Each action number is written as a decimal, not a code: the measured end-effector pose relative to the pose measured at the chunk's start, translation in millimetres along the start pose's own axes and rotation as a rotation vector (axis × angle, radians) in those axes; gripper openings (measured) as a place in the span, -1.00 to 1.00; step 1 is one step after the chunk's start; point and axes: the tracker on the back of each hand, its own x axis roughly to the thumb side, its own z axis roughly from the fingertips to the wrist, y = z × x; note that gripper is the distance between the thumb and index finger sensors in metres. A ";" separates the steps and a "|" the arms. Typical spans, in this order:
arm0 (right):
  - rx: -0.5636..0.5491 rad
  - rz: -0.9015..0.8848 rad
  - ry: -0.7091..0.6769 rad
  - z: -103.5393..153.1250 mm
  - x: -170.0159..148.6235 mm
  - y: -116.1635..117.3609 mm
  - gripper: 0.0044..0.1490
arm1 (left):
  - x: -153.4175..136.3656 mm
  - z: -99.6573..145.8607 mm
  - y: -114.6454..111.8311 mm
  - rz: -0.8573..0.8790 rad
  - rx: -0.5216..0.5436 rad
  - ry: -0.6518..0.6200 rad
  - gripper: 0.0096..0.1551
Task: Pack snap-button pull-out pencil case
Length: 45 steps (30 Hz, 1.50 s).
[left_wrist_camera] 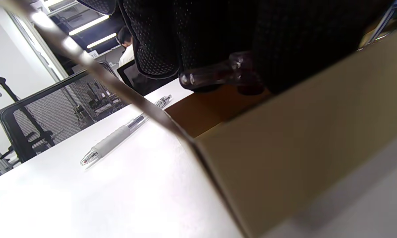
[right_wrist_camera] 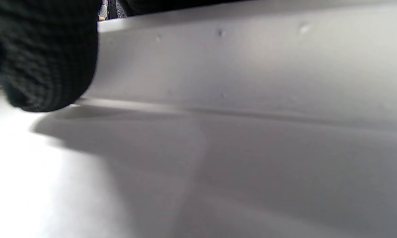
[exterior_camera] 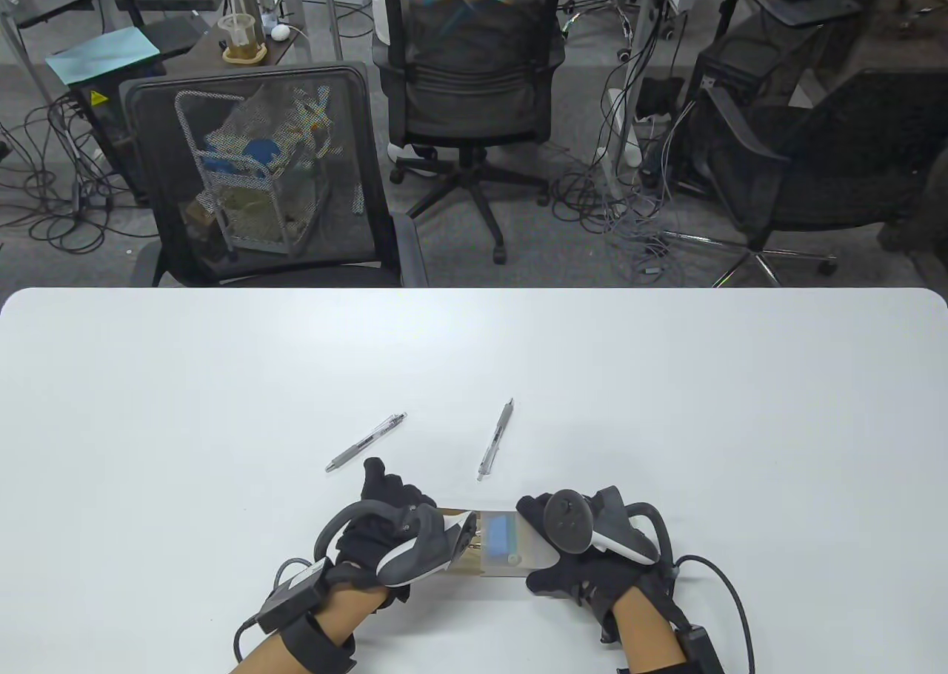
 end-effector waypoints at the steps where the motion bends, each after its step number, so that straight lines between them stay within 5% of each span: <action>1: 0.000 0.000 0.000 0.0 0.0 0.0 0.27 | 0.1 0.6 -0.7 -0.001 0.005 0.000 -0.29; 10: 0.000 0.003 0.001 0.3 0.1 0.0 0.27 | -13.6 4.9 -1.2 0.090 0.015 -0.013 -0.27; 18: 0.000 0.001 0.001 0.3 0.1 0.2 0.27 | -108.5 -10.8 16.1 0.527 -0.079 0.146 -0.21; 24: -0.001 0.000 0.001 0.2 0.1 0.5 0.27 | -156.4 -43.7 -3.3 0.678 -0.214 0.313 -0.12; 34: 0.000 -0.004 0.000 0.0 -0.4 0.7 0.27 | -150.9 -87.0 -60.1 0.576 -0.387 0.407 -0.22; 45: 0.000 -0.005 0.000 -0.4 -0.8 0.8 0.27 | -140.6 -93.5 -75.8 0.518 -0.399 0.432 -0.45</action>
